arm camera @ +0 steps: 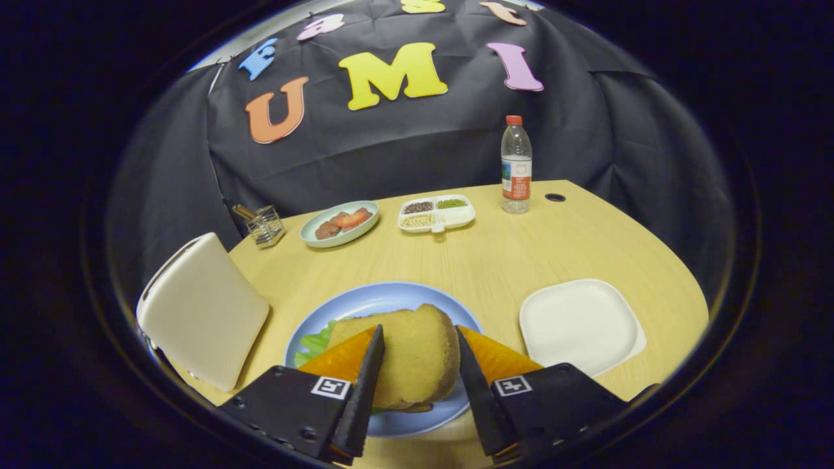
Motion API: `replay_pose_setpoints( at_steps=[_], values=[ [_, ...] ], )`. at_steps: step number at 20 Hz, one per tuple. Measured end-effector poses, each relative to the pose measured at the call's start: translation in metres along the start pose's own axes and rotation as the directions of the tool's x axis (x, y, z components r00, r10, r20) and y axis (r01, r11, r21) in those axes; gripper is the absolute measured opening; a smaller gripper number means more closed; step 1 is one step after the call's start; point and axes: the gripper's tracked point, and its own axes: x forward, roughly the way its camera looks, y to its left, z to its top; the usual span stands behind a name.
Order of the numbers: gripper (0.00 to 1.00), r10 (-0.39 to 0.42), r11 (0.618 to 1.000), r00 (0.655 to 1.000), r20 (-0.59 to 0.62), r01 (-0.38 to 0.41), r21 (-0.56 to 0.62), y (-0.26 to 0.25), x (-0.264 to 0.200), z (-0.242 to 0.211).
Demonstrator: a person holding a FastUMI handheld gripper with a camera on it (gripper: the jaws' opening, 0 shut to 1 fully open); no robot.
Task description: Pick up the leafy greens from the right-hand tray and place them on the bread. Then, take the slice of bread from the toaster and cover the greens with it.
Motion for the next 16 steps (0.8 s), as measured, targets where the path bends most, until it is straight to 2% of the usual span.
replay_pose_setpoints(
  at_steps=[2,3,8,16],
  values=[
    [0.68,-0.015,1.0,1.0,0.0,0.015,-0.014,0.0,-0.002,-0.001],
    [0.75,-0.022,1.0,1.0,-0.004,0.022,-0.022,-0.001,-0.003,-0.001],
    [0.95,-0.036,0.997,0.998,0.054,0.039,-0.06,0.002,-0.027,0.008],
    [0.97,-0.07,0.991,0.987,0.146,0.085,-0.1,0.01,-0.088,0.017]
  ],
)
